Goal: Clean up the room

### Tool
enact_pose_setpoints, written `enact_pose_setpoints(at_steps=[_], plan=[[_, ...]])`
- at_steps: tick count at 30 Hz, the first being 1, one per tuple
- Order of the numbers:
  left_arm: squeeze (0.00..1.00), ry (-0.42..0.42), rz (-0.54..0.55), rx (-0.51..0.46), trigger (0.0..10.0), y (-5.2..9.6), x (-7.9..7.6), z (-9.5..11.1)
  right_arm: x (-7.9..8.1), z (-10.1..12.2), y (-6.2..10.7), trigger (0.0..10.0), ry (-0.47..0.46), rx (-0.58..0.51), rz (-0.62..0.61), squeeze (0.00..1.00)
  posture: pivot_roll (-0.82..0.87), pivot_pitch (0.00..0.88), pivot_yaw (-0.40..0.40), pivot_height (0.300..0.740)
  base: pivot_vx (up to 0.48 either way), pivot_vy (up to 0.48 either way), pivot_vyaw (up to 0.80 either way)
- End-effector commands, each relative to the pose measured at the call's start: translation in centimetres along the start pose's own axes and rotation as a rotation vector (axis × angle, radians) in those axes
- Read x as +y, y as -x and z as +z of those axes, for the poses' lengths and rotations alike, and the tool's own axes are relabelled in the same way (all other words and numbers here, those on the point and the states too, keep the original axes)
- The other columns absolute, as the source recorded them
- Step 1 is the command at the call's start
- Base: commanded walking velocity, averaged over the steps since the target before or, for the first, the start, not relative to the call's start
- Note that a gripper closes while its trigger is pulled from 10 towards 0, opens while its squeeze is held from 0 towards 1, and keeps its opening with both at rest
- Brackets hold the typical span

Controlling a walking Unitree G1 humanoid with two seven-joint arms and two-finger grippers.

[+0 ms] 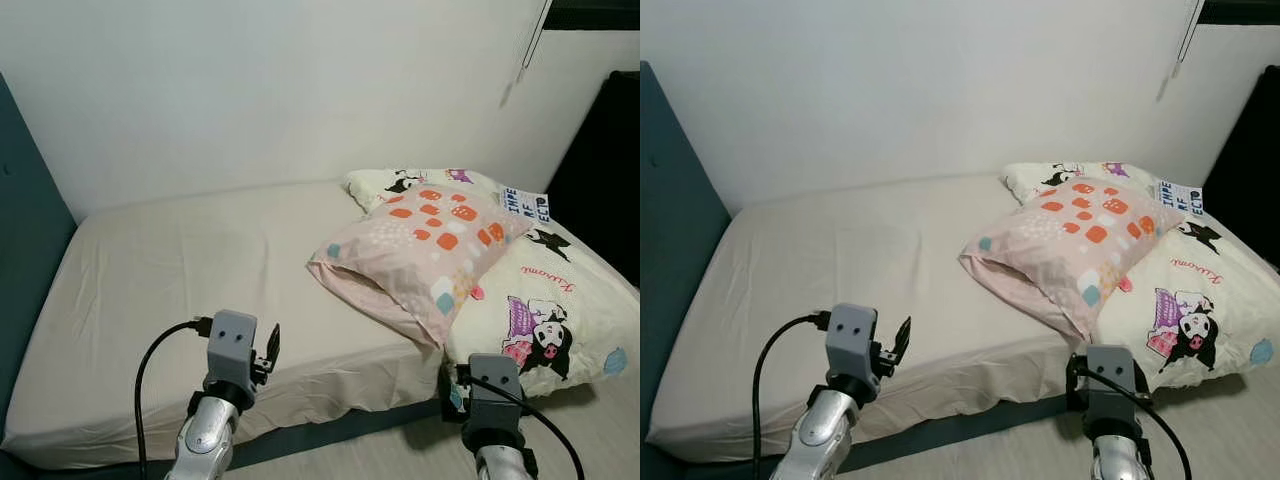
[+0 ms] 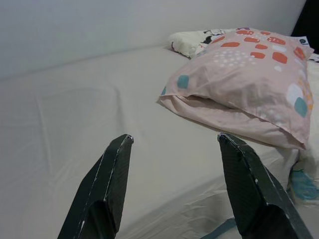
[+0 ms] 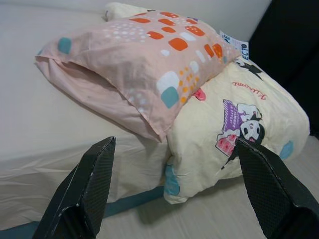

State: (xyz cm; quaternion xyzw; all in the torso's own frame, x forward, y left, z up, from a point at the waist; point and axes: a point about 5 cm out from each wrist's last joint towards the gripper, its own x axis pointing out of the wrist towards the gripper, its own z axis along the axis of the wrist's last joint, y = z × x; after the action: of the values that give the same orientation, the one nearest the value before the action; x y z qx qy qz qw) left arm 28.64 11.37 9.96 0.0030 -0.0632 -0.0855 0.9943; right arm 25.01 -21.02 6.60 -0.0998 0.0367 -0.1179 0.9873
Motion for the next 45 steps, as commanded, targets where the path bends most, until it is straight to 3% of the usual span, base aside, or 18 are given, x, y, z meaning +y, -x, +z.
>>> enact_pose_setpoints(at_steps=[1, 7, 37, 45], plan=[[0.0, 0.001, -0.01, 0.024, 10.0, 0.2, -0.1, -0.5, -0.2, -0.1, 0.2, 10.0, -0.002, -0.002, 0.002, 0.0, -0.04, 0.092, -0.023, 0.74, 0.0, 0.0, 0.0], [0.0, 0.008, -0.007, 0.028, 10.0, 0.5, -0.2, -0.7, 0.8, 0.2, 0.3, 10.0, -0.01, -0.026, 0.046, 0.0, -0.03, 0.087, -0.025, 0.74, 0.0, 0.0, 0.0], [0.0, -0.002, 0.011, 0.036, 10.0, 0.6, 0.1, -0.8, 1.3, 0.0, 0.0, 10.0, -0.017, -0.015, 0.065, 0.0, -0.02, 0.097, -0.037, 0.74, 0.0, 0.0, 0.0], [0.0, -0.005, 0.008, 0.038, 10.0, 0.6, 0.1, -0.9, 1.5, 0.0, 0.1, 10.0, -0.06, -0.011, 0.082, 0.0, -0.01, 0.095, -0.038, 0.74, 0.0, 0.0, 0.0]])
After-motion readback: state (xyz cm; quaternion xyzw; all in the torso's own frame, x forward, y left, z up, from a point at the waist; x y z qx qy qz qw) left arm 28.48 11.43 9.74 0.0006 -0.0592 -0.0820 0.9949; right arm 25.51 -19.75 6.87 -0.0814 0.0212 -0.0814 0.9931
